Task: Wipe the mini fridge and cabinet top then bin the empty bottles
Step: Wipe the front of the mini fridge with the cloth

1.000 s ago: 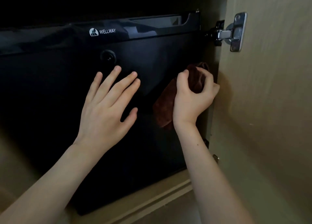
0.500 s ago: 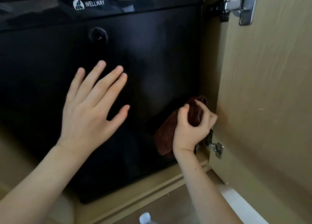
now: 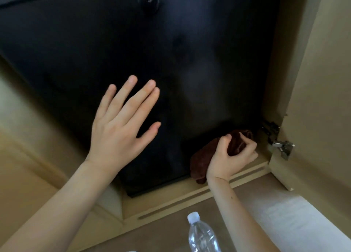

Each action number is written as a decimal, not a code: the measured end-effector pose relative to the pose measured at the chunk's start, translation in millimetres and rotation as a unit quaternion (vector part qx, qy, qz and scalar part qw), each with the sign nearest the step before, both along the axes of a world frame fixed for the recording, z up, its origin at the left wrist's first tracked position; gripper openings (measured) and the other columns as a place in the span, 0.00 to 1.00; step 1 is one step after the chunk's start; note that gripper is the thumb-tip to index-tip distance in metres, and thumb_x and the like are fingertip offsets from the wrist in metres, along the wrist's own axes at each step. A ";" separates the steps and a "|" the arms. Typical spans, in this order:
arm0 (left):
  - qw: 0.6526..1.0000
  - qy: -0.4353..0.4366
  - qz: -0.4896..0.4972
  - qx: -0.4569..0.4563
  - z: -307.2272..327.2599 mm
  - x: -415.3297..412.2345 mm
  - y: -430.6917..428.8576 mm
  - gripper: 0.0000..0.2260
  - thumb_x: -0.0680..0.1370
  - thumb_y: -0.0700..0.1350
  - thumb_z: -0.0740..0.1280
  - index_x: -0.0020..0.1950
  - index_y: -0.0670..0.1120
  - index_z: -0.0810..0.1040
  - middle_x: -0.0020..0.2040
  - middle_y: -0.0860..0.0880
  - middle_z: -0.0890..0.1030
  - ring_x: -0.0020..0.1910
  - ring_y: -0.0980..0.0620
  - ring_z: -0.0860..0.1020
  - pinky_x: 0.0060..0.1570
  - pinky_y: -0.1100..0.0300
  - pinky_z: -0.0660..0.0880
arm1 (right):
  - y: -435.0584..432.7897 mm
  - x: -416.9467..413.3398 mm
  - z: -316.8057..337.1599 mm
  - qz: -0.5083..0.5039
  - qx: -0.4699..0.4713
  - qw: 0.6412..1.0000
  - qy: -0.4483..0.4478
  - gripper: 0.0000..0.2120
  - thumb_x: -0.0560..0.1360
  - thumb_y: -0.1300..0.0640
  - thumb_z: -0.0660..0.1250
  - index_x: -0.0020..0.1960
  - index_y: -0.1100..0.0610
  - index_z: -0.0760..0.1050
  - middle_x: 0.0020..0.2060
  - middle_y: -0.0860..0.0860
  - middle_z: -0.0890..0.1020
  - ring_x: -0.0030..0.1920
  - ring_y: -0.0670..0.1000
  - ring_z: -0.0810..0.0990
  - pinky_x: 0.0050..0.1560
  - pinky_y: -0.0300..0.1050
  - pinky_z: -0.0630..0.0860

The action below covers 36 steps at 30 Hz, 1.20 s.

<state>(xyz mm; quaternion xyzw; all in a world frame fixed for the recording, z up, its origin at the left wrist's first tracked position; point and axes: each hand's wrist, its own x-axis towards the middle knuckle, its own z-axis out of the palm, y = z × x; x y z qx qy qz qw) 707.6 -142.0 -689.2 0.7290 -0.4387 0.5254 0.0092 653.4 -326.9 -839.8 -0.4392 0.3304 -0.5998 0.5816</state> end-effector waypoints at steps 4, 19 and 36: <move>1.000 0.010 -0.003 0.003 1.0 1.2 0.8 0.25 0.80 0.50 0.68 0.76 0.45 0.70 0.76 0.48 0.68 0.78 0.46 0.61 0.79 0.49 0.53 | 42.2 7.5 -5.7 0.005 0.004 1.000 0.006 0.13 0.74 0.50 0.68 0.57 0.51 0.73 0.56 0.54 0.68 0.50 0.40 0.75 0.47 0.25 0.72; 0.999 0.050 -0.003 0.021 -2.1 -5.2 11.3 0.25 0.80 0.47 0.68 0.76 0.44 0.69 0.77 0.47 0.69 0.78 0.45 0.61 0.79 0.50 0.51 | 207.3 37.0 -41.1 0.110 0.021 0.992 0.051 0.19 0.74 0.48 0.70 0.63 0.47 0.69 0.57 0.41 0.65 0.57 0.45 0.73 0.56 0.32 0.76; 0.995 0.097 0.011 0.011 -17.4 -22.5 20.2 0.18 0.80 0.43 0.67 0.70 0.43 0.76 0.72 0.45 0.75 0.75 0.45 0.66 0.77 0.46 0.59 | 187.1 -29.5 -1.8 0.309 0.123 0.942 0.043 0.15 0.71 0.58 0.76 0.47 0.41 0.75 0.52 0.46 0.74 0.51 0.37 0.77 0.45 0.25 0.73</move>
